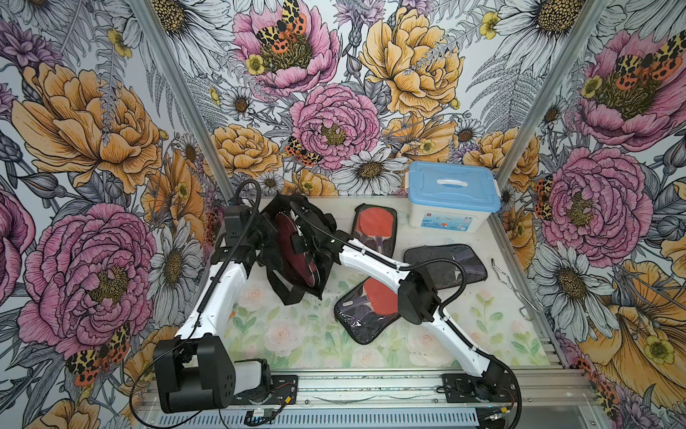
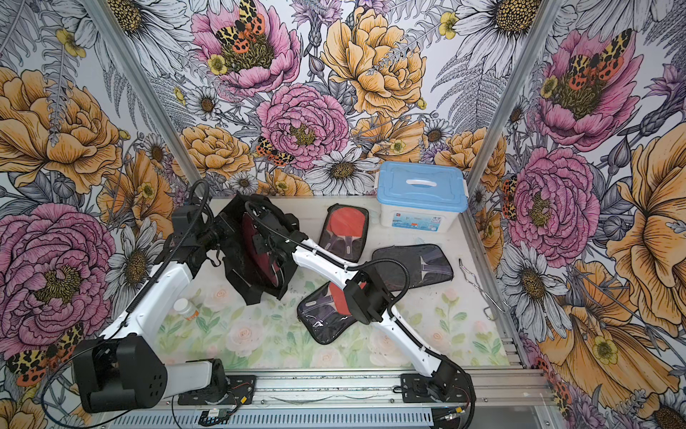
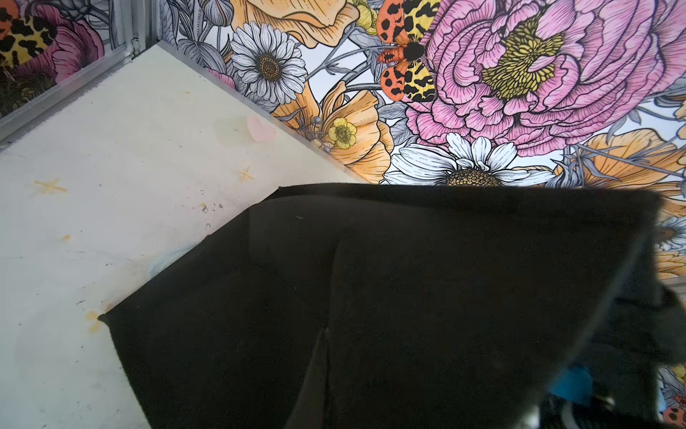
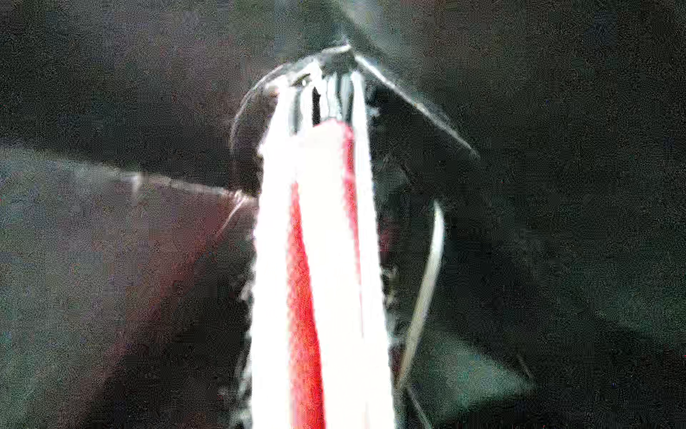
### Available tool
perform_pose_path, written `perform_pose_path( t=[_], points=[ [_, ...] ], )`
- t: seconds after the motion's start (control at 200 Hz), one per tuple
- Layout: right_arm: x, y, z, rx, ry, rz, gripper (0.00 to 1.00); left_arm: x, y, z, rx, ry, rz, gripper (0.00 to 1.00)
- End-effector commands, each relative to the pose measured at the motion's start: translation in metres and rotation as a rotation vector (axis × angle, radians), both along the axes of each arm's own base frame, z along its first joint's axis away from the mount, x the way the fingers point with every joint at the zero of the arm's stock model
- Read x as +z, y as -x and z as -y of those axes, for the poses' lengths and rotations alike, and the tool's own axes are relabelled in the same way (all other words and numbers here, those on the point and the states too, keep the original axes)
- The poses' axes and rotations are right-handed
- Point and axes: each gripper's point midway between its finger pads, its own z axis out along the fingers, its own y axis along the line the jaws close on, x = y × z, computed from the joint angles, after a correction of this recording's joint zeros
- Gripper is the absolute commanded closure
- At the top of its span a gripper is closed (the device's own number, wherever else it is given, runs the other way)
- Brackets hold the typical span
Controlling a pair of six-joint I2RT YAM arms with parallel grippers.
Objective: Remove the ping pong set from the canvas bag
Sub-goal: Pick up the ping pong set from the canvas bag.
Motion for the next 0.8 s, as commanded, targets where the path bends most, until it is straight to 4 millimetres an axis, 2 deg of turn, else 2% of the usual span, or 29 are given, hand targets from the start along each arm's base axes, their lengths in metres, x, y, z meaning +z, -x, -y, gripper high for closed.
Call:
perform_pose_path(
  t=[0.0, 0.19, 0.42, 0.61, 0.721, 0.796],
  points=[
    [0.141, 0.014, 0.006, 0.014, -0.176, 0.205, 1.00, 0.019, -0.001, -0.009, 0.033, -0.006, 0.032, 1.00],
    [0.190, 0.038, 0.029, 0.034, -0.229, 0.263, 1.00, 0.023, -0.001, -0.019, 0.058, -0.018, 0.022, 1.00],
    [0.248, 0.070, 0.073, 0.037, -0.301, 0.348, 1.00, 0.026, -0.005, -0.028, 0.078, -0.037, 0.015, 1.00],
    [0.299, 0.100, 0.102, 0.071, -0.418, 0.429, 1.00, 0.029, -0.013, -0.035, 0.096, -0.052, 0.008, 1.00],
    [0.328, 0.115, 0.129, 0.053, -0.473, 0.507, 1.00, 0.034, -0.020, -0.045, 0.119, -0.053, 0.015, 1.00],
    [0.334, 0.118, 0.148, 0.012, -0.450, 0.558, 1.00, 0.038, -0.027, -0.054, 0.139, -0.051, 0.019, 1.00]
  ],
)
